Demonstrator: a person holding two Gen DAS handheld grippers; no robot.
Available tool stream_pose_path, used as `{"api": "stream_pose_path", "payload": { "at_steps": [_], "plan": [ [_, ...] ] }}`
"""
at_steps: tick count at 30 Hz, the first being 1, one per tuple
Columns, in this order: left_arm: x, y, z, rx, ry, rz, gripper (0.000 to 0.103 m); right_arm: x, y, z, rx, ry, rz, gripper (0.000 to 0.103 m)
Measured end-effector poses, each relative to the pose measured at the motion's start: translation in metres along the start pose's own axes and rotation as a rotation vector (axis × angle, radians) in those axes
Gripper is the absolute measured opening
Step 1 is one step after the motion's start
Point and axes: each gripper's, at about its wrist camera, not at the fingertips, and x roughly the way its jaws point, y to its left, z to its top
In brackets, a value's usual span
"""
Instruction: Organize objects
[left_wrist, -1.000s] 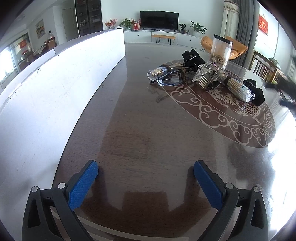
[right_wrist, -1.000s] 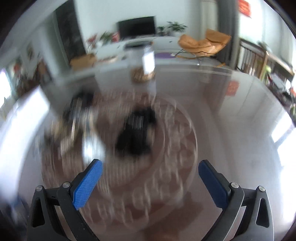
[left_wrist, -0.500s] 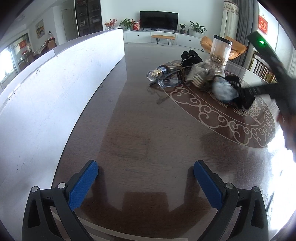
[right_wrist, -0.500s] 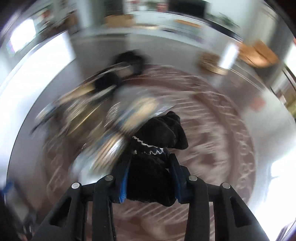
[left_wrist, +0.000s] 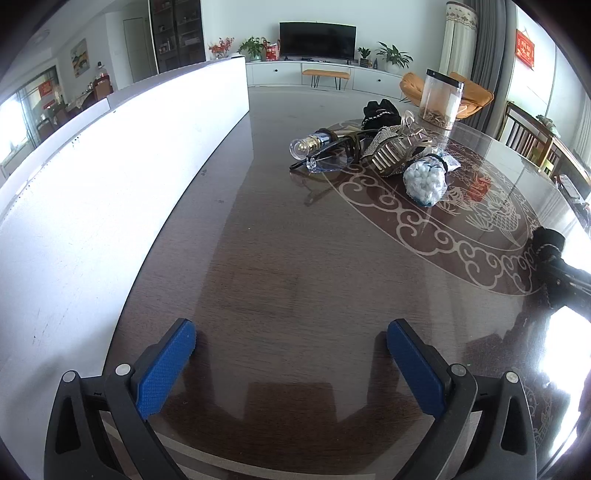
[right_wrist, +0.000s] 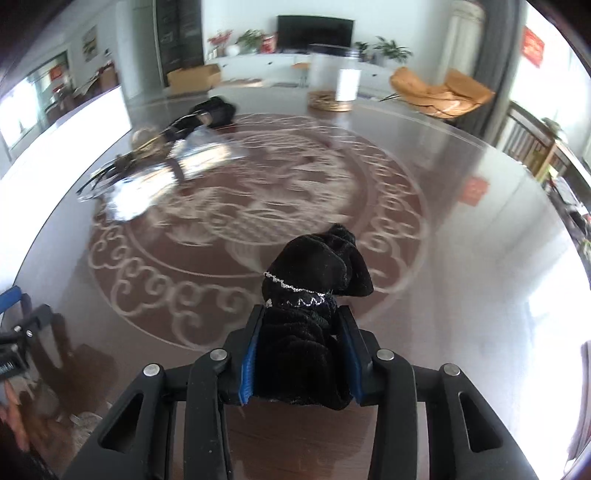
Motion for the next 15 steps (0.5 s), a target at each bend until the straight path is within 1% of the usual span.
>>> {"api": "stream_pose_path", "payload": {
  "at_steps": [2, 3, 4, 6, 9, 11, 15],
  "plan": [
    [0.0, 0.0, 0.0, 0.0, 0.0, 0.0, 0.103, -0.006, -0.009, -0.004, 0.015, -0.005, 0.002, 0.08],
    [0.0, 0.0, 0.0, 0.0, 0.0, 0.0, 0.103, -0.006, -0.013, -0.007, 0.022, -0.014, 0.006, 0.085],
    [0.0, 0.0, 0.0, 0.0, 0.0, 0.0, 0.103, -0.005, -0.013, -0.005, 0.025, -0.022, 0.007, 0.087],
    [0.0, 0.0, 0.0, 0.0, 0.0, 0.0, 0.103, -0.005, -0.016, -0.006, 0.037, -0.024, 0.015, 0.087],
    [0.0, 0.0, 0.0, 0.0, 0.0, 0.0, 0.103, -0.007, -0.01, -0.006, 0.023, -0.033, 0.008, 0.087],
    [0.0, 0.0, 0.0, 0.0, 0.0, 0.0, 0.103, -0.006, -0.009, -0.005, 0.01, -0.031, 0.012, 0.09],
    [-0.001, 0.0, -0.001, 0.0, 0.0, 0.0, 0.103, -0.002, -0.008, -0.004, 0.006, -0.031, -0.003, 0.094]
  ]
}}
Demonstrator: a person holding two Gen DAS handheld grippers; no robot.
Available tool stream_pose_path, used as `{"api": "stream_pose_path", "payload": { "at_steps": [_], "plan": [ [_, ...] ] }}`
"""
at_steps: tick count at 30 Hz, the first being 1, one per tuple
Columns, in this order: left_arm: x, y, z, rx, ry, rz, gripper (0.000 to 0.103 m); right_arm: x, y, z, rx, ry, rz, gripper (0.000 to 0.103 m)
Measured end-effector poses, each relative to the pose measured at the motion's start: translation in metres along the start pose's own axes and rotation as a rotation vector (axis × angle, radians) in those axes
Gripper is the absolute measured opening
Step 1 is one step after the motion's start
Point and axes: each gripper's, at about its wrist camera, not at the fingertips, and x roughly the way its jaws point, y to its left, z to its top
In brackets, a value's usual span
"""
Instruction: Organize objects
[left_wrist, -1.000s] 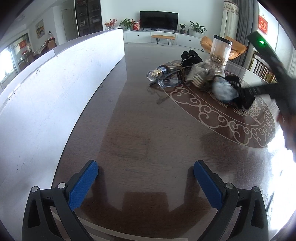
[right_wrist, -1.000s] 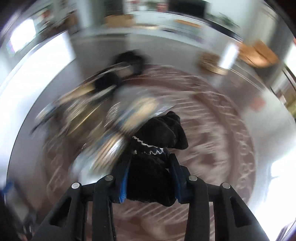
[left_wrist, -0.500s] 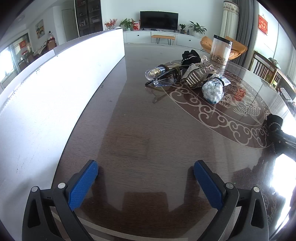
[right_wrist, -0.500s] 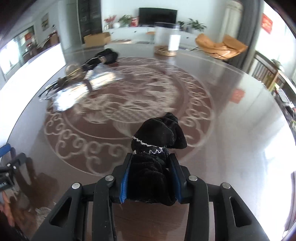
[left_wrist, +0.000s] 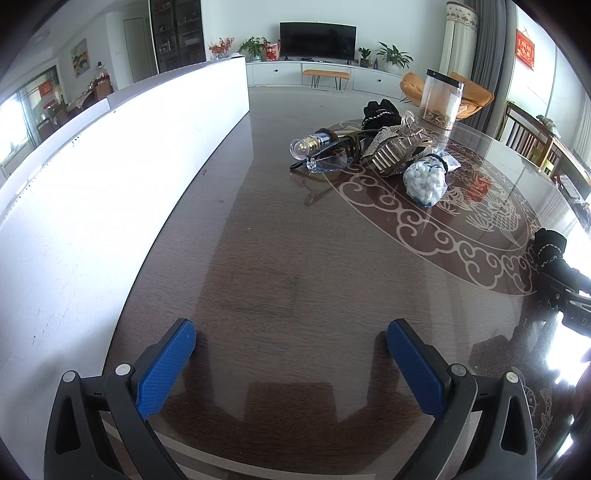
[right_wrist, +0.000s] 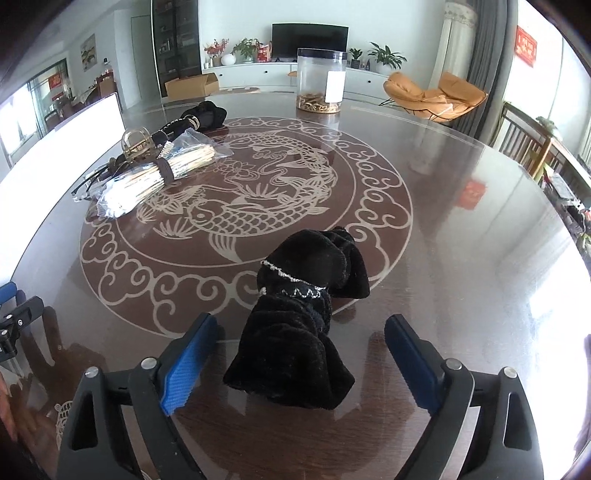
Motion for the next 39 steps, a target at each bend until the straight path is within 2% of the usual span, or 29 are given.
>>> {"api": "stream_pose_path", "payload": {
  "at_steps": [11, 39],
  "plan": [
    [0.0004, -0.0005, 0.0003, 0.0, -0.001, 0.001, 0.103, 0.0, 0.0009, -0.0002, -0.004, -0.002, -0.024, 0.097],
    [-0.0004, -0.0002, -0.0005, 0.0, -0.001, 0.001, 0.103, -0.0003, 0.0006, -0.0002, -0.004, -0.002, -0.021, 0.098]
  ]
}}
